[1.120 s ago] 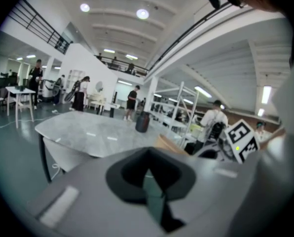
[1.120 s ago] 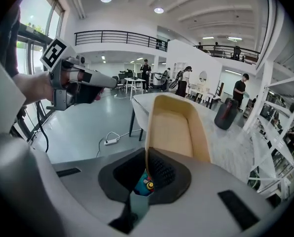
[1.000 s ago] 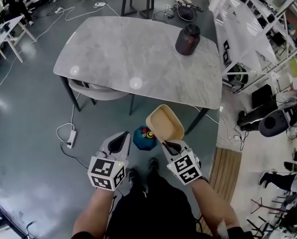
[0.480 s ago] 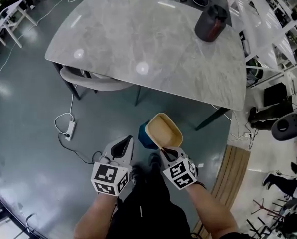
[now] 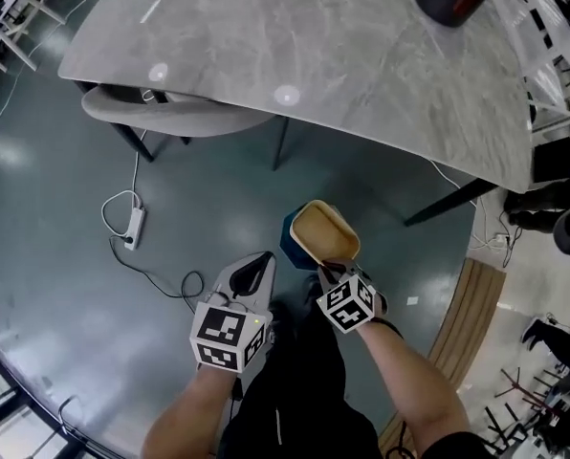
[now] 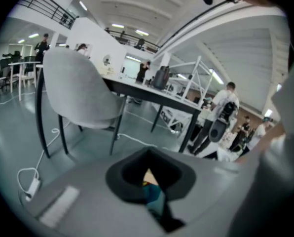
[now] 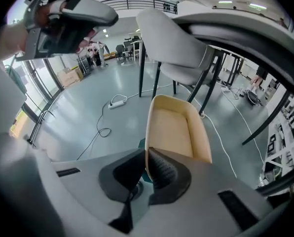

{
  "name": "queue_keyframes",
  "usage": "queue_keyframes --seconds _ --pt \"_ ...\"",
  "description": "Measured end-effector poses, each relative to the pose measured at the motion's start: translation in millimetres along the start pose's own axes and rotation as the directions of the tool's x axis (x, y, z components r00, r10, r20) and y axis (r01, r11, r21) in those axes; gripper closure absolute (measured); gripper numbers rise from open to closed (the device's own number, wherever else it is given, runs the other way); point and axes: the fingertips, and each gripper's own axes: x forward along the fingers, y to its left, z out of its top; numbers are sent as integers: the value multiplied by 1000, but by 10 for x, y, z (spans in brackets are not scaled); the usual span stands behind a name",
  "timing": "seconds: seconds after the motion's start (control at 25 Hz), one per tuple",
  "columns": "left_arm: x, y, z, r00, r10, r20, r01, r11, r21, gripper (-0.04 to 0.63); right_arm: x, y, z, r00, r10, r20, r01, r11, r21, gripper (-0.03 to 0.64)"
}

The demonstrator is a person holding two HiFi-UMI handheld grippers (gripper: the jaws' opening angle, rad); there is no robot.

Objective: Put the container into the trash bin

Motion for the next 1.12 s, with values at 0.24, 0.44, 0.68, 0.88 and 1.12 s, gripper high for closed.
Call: queue_keyframes --seconds 0.24,0.44,0.68,0.88,1.12 --pt "160 119 -441 999 -3 -39 0 998 -61 591 645 72 -338 997 9 -74 -9 1000 -3 604" --pt "300 231 -709 998 5 -64 -11 995 -95 591 1017 70 -510 994 20 -107 -17 1000 24 603" --pt "423 248 -836 996 -1 -87 -9 993 -116 591 1304 -47 -648 984 48 -171 -39 998 58 565" --pt "410 298 -763 997 11 -72 -21 991 -133 591 1207 -39 -651 984 85 -155 -74 994 76 502" --pt "265 224 -485 999 19 -39 -24 989 -145 591 634 -89 -582 994 59 -92 -48 991 123 526"
